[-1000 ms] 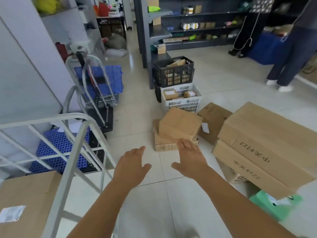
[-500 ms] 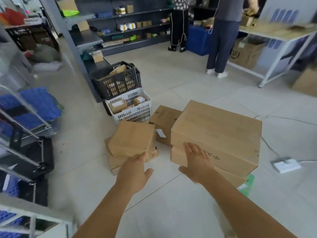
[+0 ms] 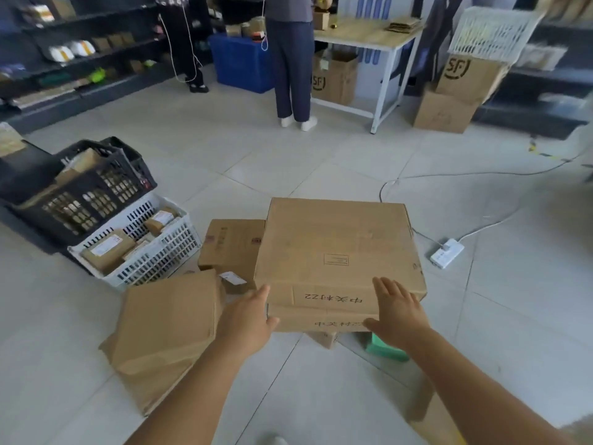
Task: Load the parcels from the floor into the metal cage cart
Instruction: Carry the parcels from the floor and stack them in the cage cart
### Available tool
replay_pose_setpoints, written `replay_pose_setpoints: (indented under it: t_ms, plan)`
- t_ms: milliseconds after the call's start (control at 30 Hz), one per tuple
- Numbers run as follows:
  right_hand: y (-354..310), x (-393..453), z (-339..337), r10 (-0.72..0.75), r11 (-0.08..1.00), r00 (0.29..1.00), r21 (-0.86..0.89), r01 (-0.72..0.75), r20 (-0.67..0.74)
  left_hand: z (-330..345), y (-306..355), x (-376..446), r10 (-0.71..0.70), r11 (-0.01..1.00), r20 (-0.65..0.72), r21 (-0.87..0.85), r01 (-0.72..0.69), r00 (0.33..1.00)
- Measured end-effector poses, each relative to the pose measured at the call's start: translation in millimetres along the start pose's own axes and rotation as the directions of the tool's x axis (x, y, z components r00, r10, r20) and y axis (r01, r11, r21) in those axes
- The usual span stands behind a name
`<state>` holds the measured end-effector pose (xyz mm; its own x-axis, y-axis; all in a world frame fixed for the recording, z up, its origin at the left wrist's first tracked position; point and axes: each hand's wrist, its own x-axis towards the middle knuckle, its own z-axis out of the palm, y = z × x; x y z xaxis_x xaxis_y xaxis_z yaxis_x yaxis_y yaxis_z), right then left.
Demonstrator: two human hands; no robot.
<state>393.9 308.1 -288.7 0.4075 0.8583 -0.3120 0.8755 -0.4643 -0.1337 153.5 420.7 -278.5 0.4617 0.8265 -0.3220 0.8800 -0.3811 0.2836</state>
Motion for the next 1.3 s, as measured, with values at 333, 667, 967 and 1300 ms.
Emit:
replay_pose_setpoints:
  t_ms: [333,667,967,1300]
  plan:
    - [33,67,6,0.241,0.968,0.97,0.075,-0.241,-0.001,-10,-18,117,0.042,0.996,0.07,0.081,-0.048,0.997]
    - [108,180,23,0.377,0.913,0.925,0.154,-0.379,0.041,3,-16,232,-0.076,0.992,0.105,0.112,0.064,0.992]
    - [174,282,51,0.439,0.859,0.893,0.244,-0.45,0.102,40,-8,339,-0.303,0.95,0.16,-0.029,0.312,0.939]
    - [195,332,80,0.464,0.714,0.847,0.458,-0.53,0.258,68,-26,382,-0.473,0.826,0.232,-0.22,0.52,0.85]
